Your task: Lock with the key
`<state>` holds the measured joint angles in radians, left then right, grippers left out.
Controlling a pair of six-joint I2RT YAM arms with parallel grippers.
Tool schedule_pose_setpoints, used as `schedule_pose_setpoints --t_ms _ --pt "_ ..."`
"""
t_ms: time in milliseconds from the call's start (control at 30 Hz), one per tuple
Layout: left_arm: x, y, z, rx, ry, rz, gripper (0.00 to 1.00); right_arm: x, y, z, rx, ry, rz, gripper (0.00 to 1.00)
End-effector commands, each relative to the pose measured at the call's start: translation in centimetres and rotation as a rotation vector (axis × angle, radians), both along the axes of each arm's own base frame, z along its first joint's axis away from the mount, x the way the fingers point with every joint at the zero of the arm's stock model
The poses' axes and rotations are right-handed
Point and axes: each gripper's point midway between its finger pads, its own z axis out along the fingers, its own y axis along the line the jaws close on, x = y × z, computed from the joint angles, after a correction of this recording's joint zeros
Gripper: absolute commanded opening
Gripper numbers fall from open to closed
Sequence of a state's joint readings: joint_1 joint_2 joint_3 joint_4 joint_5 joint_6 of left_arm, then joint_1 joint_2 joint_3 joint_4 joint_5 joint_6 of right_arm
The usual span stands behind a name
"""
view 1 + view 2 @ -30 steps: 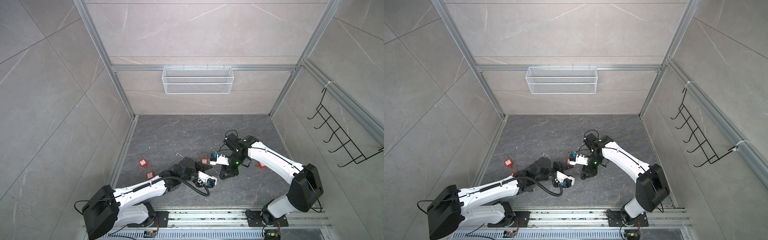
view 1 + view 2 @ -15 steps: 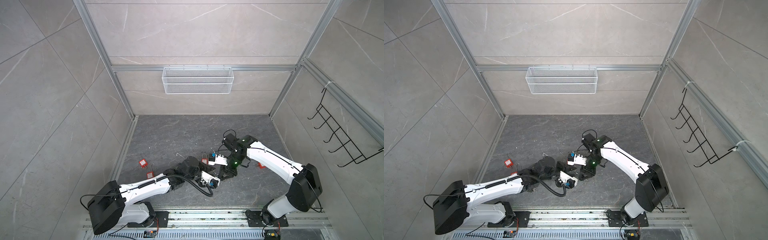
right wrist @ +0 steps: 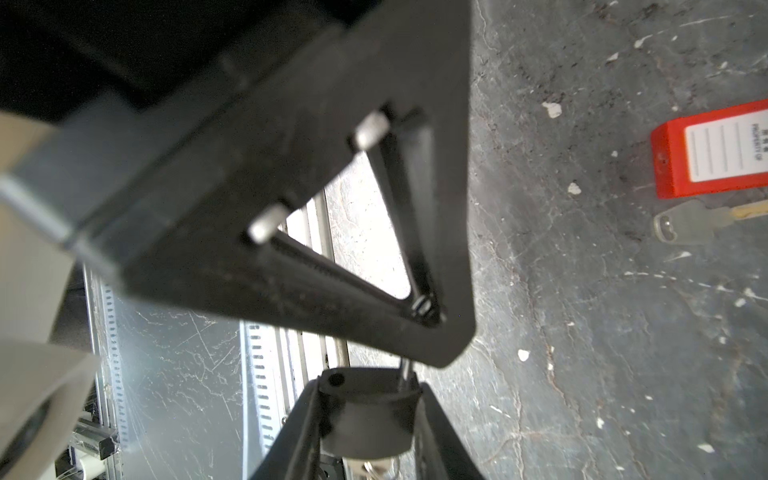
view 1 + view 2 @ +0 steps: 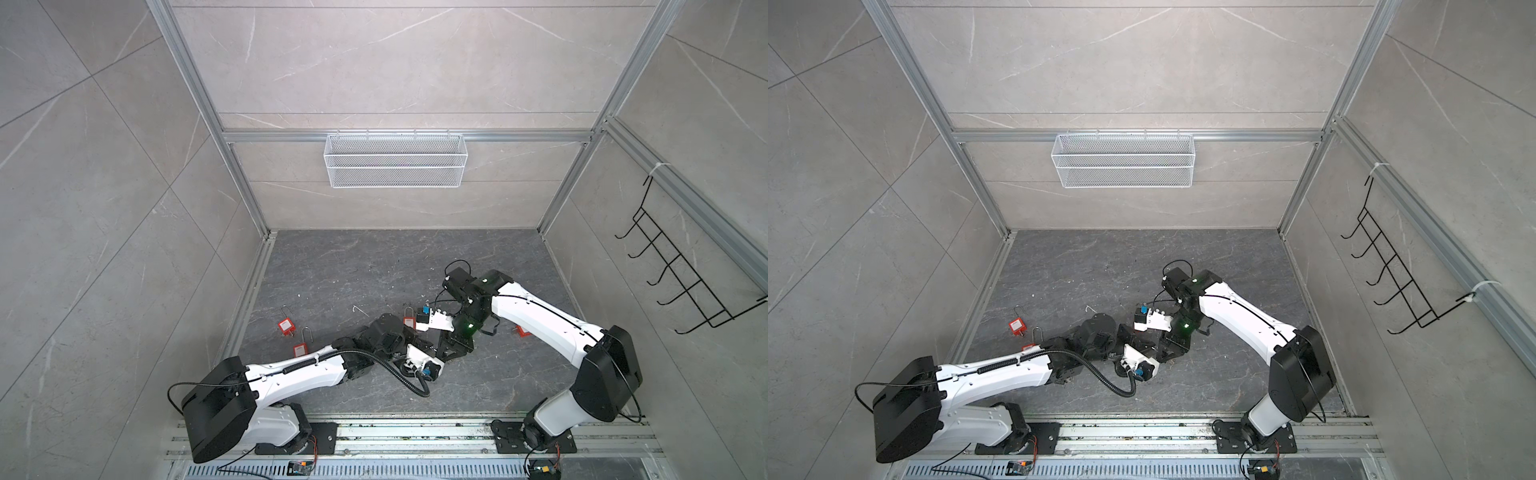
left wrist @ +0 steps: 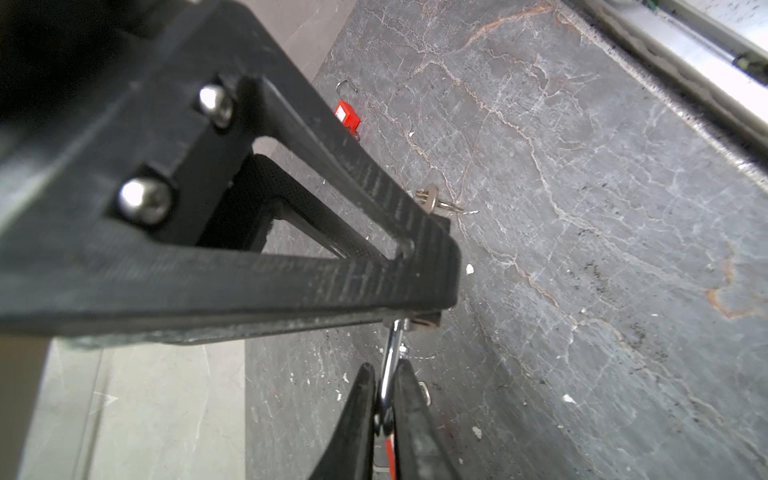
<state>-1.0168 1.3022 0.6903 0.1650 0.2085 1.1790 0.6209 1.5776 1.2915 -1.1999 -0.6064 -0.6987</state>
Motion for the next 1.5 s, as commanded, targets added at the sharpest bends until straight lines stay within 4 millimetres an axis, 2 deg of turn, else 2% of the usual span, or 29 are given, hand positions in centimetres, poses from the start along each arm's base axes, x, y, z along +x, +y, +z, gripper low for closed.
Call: schedule_pose_setpoints --t_ms 0,67,133,200,367,467,600,700,833,933,1000,1100,1333,1467 --pt "0.5 -1.0 2.5 -0.060 -0.027 0.003 0.05 -0.4 0.6 0.8 0.024 0.030 0.001 0.25" --pt "0.4 -1.0 2.6 -0.059 -0.022 0.004 0.00 -0.5 0.6 0.7 0.022 0.032 0.011 0.26" --pt "0.2 -0.9 2.6 -0.057 -0.015 0.007 0.00 -0.3 0.7 0.9 0.032 0.007 0.017 0.26" --pt "-0.6 -0.8 3.0 -0.049 -0.003 -0.008 0.00 0.3 0.9 1.6 0.064 -0.049 0.008 0.35" --pt "-0.7 -0.1 5.1 -0.097 0.080 0.082 0.00 1.3 1.2 4.1 0.163 -0.236 0.008 0.46" --pt "-0.9 0.7 5.3 -0.104 0.122 0.120 0.00 2.0 0.9 5.1 0.184 -0.332 -0.015 0.53" --pt "-1.1 1.3 5.3 -0.111 0.197 0.165 0.00 3.0 0.8 6.5 0.212 -0.425 -0.071 0.57" --pt "-1.2 1.7 5.9 -0.149 0.250 0.204 0.00 3.6 0.2 7.0 0.211 -0.508 -0.095 0.57" --pt "-1.5 2.3 7.0 -0.189 0.359 0.254 0.00 4.0 -1.3 6.7 0.173 -0.613 -0.105 0.50" --pt "-2.1 2.9 6.4 -0.177 0.421 0.267 0.00 4.9 -2.3 6.1 0.180 -0.745 -0.147 0.47" --pt "-2.1 3.2 6.3 -0.187 0.456 0.286 0.00 4.8 -2.6 6.3 0.219 -0.826 -0.149 0.47" --pt "-2.1 3.7 6.4 -0.210 0.515 0.313 0.00 3.9 -2.5 6.9 0.294 -0.867 -0.135 0.47" --pt "-2.1 3.9 6.5 -0.224 0.640 0.320 0.00 1.9 -1.0 7.6 0.411 -0.805 -0.085 0.43" --pt "-2.4 3.6 6.5 -0.200 0.671 0.312 0.00 0.6 -0.9 7.6 0.432 -0.774 -0.060 0.43"
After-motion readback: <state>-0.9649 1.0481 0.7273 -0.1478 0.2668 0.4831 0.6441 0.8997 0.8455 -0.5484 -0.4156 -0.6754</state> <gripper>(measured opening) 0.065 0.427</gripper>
